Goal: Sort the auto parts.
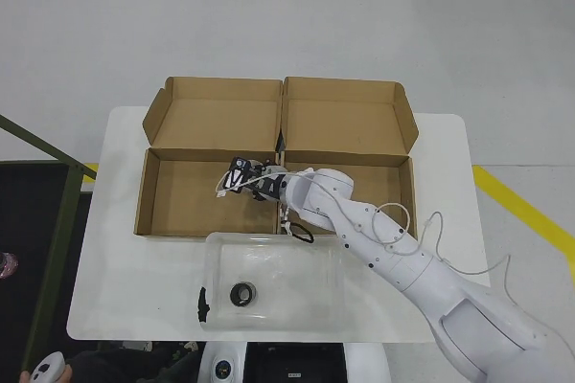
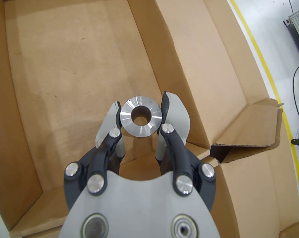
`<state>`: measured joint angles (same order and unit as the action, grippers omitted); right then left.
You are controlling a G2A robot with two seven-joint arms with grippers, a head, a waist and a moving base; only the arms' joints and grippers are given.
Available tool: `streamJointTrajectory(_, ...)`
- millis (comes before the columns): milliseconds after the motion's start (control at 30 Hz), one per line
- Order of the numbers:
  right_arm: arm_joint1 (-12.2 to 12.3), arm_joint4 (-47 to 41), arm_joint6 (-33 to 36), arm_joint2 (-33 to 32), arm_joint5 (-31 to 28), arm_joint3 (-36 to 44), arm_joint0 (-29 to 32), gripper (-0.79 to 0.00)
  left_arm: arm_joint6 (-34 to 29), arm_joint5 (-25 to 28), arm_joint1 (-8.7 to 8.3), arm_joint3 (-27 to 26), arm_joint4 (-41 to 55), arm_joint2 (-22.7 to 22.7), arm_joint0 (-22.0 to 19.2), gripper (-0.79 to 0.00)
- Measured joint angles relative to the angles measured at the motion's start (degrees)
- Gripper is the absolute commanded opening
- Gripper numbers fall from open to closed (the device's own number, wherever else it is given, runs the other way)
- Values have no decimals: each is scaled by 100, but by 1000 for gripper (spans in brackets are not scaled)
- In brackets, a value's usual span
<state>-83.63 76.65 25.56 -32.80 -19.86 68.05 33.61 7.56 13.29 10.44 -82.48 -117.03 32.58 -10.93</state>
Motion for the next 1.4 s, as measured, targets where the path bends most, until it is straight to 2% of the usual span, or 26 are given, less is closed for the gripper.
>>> streamJointTrajectory(200,-74,110,74,9,5,-163,15,-582,0,0,0,0,0,0,0,0)
streamJointTrajectory(433,-140,249,76,-16,-27,-268,27,-419,0,0,0,0,0,0,0,0)
streamJointTrajectory(733,-191,376,3,-123,-113,-105,68,-394,0,0,0,0,0,0,0,0)
streamJointTrajectory(767,-189,369,-38,-165,-138,-28,83,-369,0,0,0,0,0,0,0,0)
streamJointTrajectory(800,-183,366,-63,-199,-168,46,97,-280,0,0,0,0,0,0,0,0)
streamJointTrajectory(833,-175,366,-78,-234,-209,133,115,-271,0,0,0,0,0,0,0,0)
streamJointTrajectory(967,-105,266,-99,-444,-475,612,300,-262,0,0,0,0,0,0,0,0)
streamJointTrajectory(1167,47,187,9,-764,-881,1415,771,-308,0,0,0,0,0,0,0,0)
streamJointTrajectory(1233,96,197,55,-850,-1005,1670,926,-249,0,0,0,0,0,0,0,0)
streamJointTrajectory(1300,155,208,127,-959,-1121,1944,1119,-277,0,0,0,0,0,0,0,0)
streamJointTrajectory(1400,241,208,169,-1141,-1270,2293,1407,-274,0,0,0,0,0,0,0,0)
